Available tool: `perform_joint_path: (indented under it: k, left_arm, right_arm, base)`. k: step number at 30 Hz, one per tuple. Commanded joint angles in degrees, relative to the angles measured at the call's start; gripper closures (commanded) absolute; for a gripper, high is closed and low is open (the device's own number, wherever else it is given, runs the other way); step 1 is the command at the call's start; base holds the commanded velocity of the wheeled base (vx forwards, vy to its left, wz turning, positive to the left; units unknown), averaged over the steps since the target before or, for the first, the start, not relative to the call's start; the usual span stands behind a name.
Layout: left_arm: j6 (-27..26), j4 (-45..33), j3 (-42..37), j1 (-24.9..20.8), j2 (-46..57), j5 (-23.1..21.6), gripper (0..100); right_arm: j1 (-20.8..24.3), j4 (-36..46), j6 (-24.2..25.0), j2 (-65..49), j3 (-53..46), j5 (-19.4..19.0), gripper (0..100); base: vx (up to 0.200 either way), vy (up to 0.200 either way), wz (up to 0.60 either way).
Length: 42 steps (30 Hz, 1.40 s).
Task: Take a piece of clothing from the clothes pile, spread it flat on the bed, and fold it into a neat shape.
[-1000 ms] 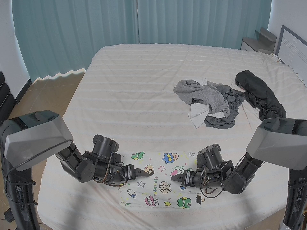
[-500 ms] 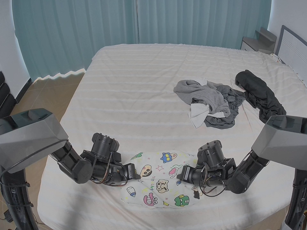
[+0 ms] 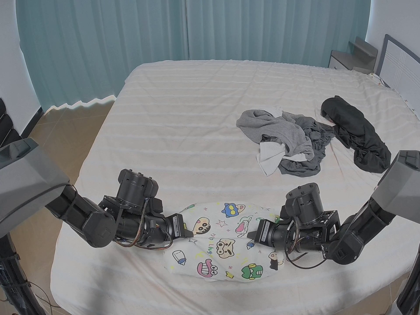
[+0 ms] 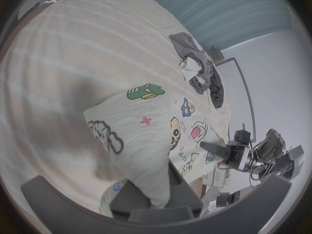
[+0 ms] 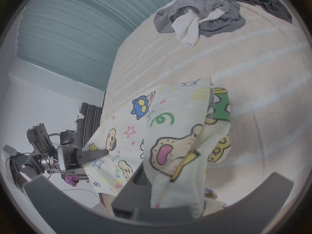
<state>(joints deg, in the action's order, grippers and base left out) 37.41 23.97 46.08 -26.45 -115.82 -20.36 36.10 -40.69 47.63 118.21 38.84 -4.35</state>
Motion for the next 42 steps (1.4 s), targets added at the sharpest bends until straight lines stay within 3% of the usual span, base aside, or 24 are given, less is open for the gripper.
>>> perform_joint_path:
  k: [1, 23, 39, 42]
  left_arm:
    - [0.0, -0.1, -0.1, -0.6, 2.4, 0.1, 100]
    - [0.6, -1.2, 0.9, -5.6, 3.0, 2.3, 100]
    - [0.6, -1.0, 0.7, -6.3, 2.1, 2.3, 100]
    - [0.6, -0.9, 0.2, -6.6, 1.8, 2.3, 100]
  right_arm:
    - [0.0, -0.1, -0.1, -2.3, -0.8, 0.0, 100]
    - [-0.2, 0.5, -1.0, -6.8, -3.6, 2.4, 100]
    - [-0.3, 0.5, -3.3, -6.1, -4.2, 3.2, 100]
    - [-0.3, 0.5, -3.3, -5.7, -4.4, 3.3, 100]
  base:
    - [0.0, -0.2, 0.0]
    - [0.0, -0.2, 0.0]
    - [0.0, -0.2, 0.0]
    - [0.0, 0.0, 0.0]
